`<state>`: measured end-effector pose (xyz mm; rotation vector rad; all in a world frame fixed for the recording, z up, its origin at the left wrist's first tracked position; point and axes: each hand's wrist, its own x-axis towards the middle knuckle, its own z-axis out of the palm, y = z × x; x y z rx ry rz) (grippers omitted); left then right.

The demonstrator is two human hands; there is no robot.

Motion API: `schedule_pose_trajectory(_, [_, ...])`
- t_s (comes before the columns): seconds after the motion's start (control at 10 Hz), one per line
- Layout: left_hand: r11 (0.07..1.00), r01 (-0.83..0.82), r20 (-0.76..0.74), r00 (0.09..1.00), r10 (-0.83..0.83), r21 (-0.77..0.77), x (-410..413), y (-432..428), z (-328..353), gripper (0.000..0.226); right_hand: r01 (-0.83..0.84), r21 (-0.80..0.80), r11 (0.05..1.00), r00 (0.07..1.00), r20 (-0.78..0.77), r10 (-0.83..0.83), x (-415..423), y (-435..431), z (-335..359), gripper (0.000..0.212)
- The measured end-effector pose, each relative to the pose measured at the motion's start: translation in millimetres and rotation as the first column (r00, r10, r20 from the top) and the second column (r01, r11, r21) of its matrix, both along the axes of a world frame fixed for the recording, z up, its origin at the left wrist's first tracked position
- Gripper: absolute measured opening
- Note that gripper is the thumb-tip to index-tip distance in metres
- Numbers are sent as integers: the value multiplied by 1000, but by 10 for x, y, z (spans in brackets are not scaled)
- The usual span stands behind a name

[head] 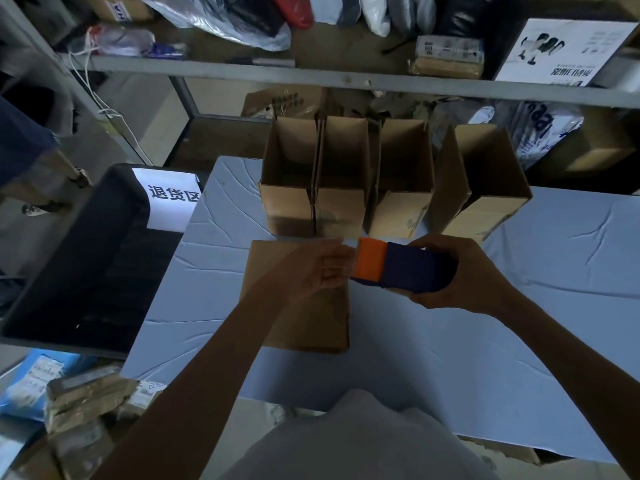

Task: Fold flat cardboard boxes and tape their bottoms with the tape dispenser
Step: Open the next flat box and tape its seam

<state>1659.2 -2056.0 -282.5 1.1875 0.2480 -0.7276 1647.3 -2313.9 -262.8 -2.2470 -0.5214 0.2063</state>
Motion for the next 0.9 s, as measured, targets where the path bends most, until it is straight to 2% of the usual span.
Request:
schedule_pose_trajectory(0.1, [970, 64, 103, 991, -90, 234, 12, -72, 48, 11, -17, -17, 1000, 1000, 0, 17, 4, 14, -28, 72])
schedule_pose_trajectory(0.3, [859, -58, 291, 951, -108, 509, -4, -114, 12, 16, -30, -30, 999, 1000, -7, 30, 14, 5, -116, 71])
schedule_pose_trajectory(0.6, [655, -138, 351, 914, -205, 743, -161, -127, -59, 32, -128, -140, 982, 992, -16, 127, 33, 35, -213, 70])
schedule_pose_trajectory(0.7, [557, -195, 347, 920, -181, 808, -194, 76, -370, 20, -130, -191, 973, 991, -46, 123, 0, -96, -259, 71])
schedule_pose_trajectory(0.8, [435, -263, 361, 919, -158, 861, -234, 323, -492, 19, -92, -245, 965, 994, -73, 76, -50, -301, -275, 68])
schedule_pose_trajectory(0.9, [380, -281, 365, 915, -172, 881, -288, 421, -506, 19, -53, -298, 953, 997, -70, 33, -77, -353, -322, 63])
